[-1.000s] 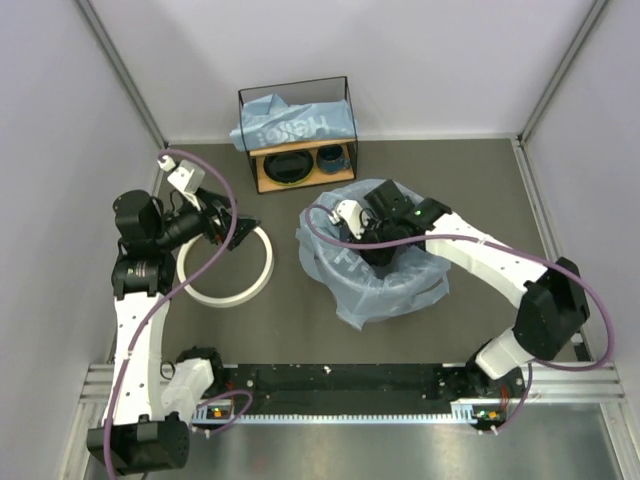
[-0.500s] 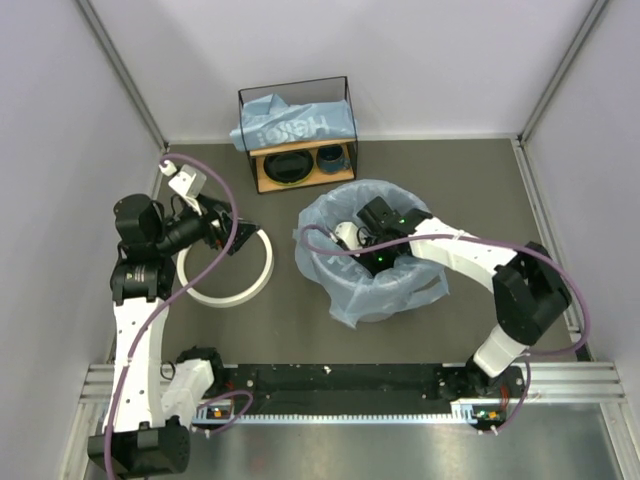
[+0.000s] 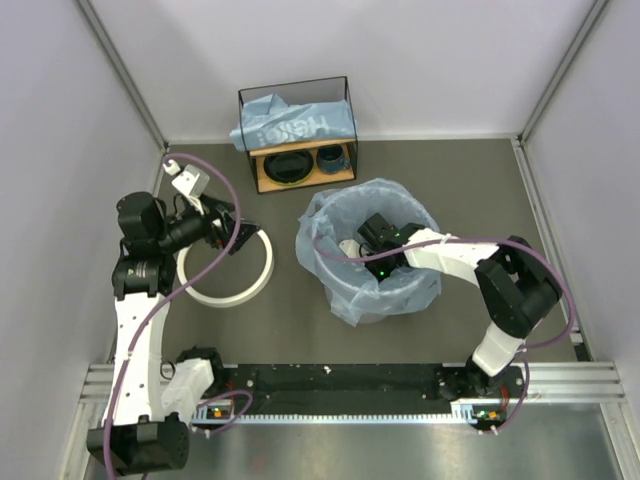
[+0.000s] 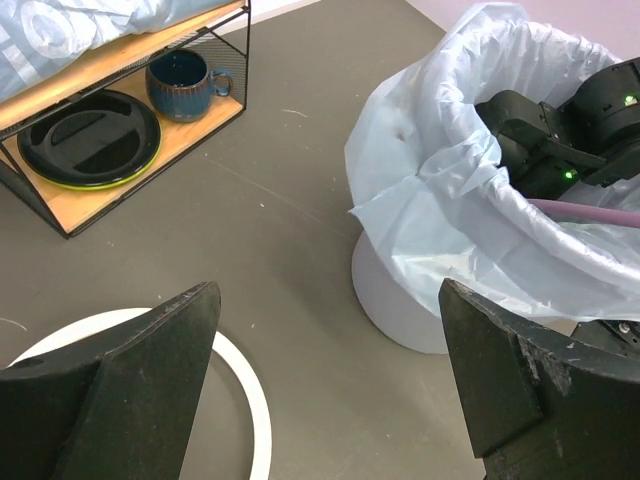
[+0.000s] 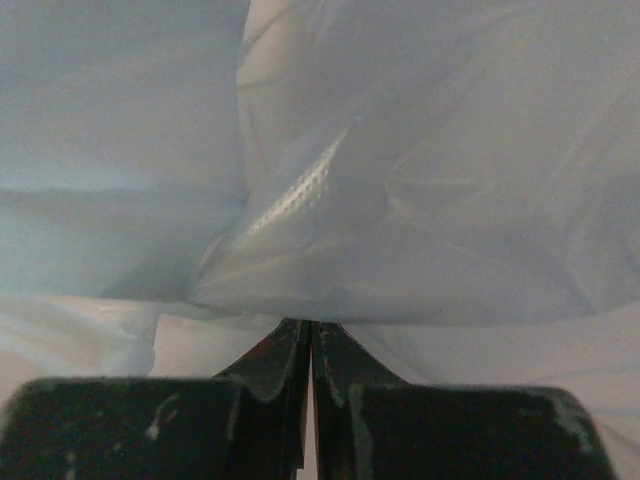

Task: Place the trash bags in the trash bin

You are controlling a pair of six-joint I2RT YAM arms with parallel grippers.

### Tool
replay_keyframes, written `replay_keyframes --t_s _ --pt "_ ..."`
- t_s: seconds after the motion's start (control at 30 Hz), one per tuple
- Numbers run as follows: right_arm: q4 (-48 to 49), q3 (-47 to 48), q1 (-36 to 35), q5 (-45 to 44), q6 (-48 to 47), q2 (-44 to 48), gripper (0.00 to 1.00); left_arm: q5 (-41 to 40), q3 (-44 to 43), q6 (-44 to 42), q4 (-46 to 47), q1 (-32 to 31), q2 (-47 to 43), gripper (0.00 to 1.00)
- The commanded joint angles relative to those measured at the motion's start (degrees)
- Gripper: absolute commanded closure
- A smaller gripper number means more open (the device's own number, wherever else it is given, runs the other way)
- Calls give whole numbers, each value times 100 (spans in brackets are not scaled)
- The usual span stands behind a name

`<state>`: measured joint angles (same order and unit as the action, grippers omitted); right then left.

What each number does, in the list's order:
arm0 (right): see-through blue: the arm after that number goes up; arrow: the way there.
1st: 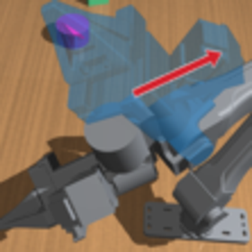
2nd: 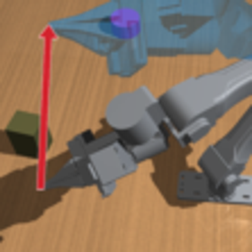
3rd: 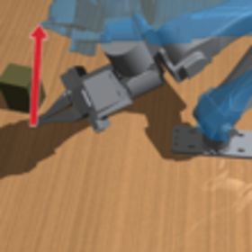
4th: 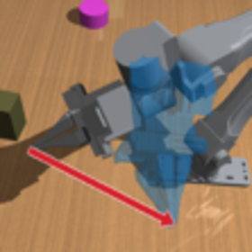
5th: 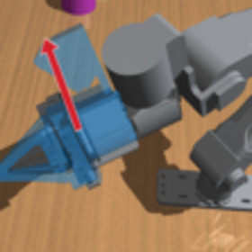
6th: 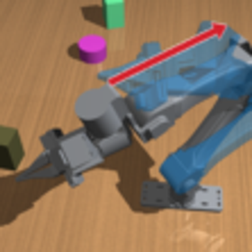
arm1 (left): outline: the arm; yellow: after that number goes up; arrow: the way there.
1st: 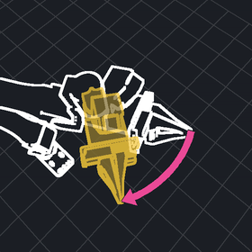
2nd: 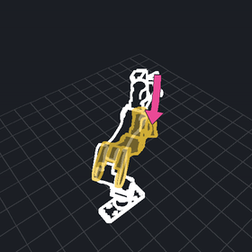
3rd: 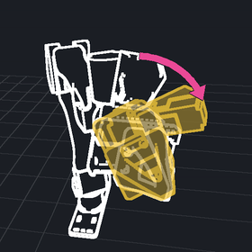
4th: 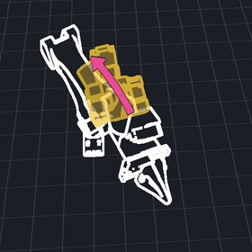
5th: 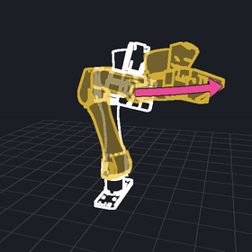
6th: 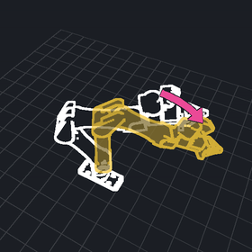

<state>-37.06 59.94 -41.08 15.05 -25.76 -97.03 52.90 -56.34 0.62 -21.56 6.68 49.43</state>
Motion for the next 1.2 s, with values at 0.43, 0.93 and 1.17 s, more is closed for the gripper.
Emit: replay_keyframes --t_s 0.43,0.93,1.17 --pt "85 -176 21 -151 -271 -35 100 19 316 1227 1748 -1071 1067 4" --pt "120 -211 30 -196 -255 307 100 -341 579 2426 3081 -2171 3063 26" --pt "190 -281 21 -125 -210 676 100 -659 527 2038 2517 -2188 3336 33"
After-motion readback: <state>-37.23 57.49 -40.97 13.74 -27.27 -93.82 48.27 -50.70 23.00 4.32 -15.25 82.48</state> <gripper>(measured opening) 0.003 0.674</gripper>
